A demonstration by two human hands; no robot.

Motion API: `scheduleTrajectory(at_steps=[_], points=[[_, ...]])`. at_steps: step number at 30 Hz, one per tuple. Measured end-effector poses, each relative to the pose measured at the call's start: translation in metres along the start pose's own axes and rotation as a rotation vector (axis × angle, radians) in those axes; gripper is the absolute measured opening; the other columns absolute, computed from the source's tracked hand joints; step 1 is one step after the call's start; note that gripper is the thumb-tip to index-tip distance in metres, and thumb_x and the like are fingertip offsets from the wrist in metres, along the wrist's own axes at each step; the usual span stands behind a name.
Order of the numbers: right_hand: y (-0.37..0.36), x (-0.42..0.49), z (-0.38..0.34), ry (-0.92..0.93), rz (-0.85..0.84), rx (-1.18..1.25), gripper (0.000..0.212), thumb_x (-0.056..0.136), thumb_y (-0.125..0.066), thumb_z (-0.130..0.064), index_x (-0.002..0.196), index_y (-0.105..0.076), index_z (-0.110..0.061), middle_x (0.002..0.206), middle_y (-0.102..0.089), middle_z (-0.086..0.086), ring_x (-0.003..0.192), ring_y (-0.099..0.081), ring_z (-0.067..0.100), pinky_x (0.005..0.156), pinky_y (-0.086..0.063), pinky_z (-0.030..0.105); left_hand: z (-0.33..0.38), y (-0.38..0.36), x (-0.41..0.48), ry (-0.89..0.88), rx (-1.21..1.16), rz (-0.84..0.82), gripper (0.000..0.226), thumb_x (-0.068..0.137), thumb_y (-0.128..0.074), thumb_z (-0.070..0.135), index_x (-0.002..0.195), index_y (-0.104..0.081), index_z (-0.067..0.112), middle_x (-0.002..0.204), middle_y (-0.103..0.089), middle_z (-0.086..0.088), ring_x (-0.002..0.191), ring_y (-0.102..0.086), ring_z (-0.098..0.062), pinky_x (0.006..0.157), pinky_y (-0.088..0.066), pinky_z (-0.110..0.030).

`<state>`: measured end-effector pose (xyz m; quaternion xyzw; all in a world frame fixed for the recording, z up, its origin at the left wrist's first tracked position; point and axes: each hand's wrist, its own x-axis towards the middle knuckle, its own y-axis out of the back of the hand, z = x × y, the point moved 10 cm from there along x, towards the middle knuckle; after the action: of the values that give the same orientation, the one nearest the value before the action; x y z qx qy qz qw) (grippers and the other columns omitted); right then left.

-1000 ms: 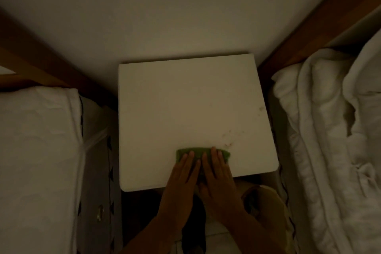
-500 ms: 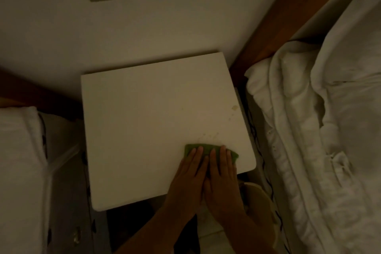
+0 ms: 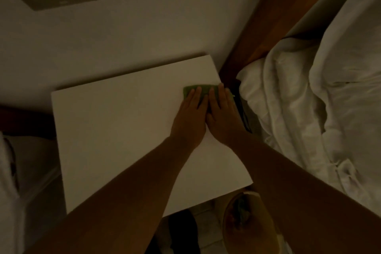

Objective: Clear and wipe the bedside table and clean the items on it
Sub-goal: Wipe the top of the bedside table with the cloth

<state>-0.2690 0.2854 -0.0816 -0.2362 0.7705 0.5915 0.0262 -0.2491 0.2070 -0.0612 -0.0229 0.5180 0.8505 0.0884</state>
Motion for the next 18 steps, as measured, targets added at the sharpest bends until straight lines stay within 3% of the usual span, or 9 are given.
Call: scheduleTrajectory(at_steps=[4, 10, 16, 18], points=[[0.004, 0.036, -0.022, 0.013, 0.019, -0.115, 0.068, 0.099, -0.024, -0.041, 0.154, 0.001, -0.009, 0.161, 0.009, 0.018, 0.148, 0.009, 0.034, 0.119, -0.002, 0.053, -0.032, 0.017, 0.025, 0.026, 0.013, 0.01, 0.055, 0.102, -0.04, 0.018, 0.153, -0.02, 0.01, 0.162, -0.01, -0.012, 0.15, -0.005, -0.025, 0.122, -0.01, -0.036], [-0.012, 0.073, -0.086, 0.127, -0.024, -0.005, 0.069, 0.098, -0.028, -0.044, 0.154, 0.0, -0.015, 0.161, 0.012, 0.012, 0.148, 0.013, 0.029, 0.117, 0.005, 0.052, -0.097, 0.046, 0.016, 0.106, 0.019, 0.06, 0.052, 0.102, -0.04, 0.014, 0.151, -0.024, 0.009, 0.161, -0.014, -0.014, 0.15, -0.009, -0.027, 0.122, -0.013, -0.039], [-0.043, 0.004, -0.119, 0.192, -0.052, 0.013, 0.071, 0.096, -0.03, -0.045, 0.154, -0.001, -0.015, 0.162, 0.01, 0.012, 0.148, 0.014, 0.027, 0.116, 0.01, 0.046, -0.109, 0.034, -0.059, 0.123, 0.013, 0.004, 0.051, 0.103, -0.037, 0.015, 0.151, -0.021, 0.006, 0.16, -0.01, -0.018, 0.15, -0.007, -0.03, 0.122, -0.011, -0.04], [-0.055, -0.031, -0.122, 0.194, -0.092, 0.007, 0.073, 0.095, -0.029, -0.046, 0.154, 0.001, -0.016, 0.162, 0.011, 0.011, 0.147, 0.016, 0.027, 0.116, 0.008, 0.047, -0.097, 0.03, -0.099, 0.128, -0.038, 0.013, 0.053, 0.1, -0.046, 0.011, 0.149, -0.026, 0.005, 0.159, -0.015, -0.018, 0.148, -0.013, -0.032, 0.121, -0.017, -0.043]])
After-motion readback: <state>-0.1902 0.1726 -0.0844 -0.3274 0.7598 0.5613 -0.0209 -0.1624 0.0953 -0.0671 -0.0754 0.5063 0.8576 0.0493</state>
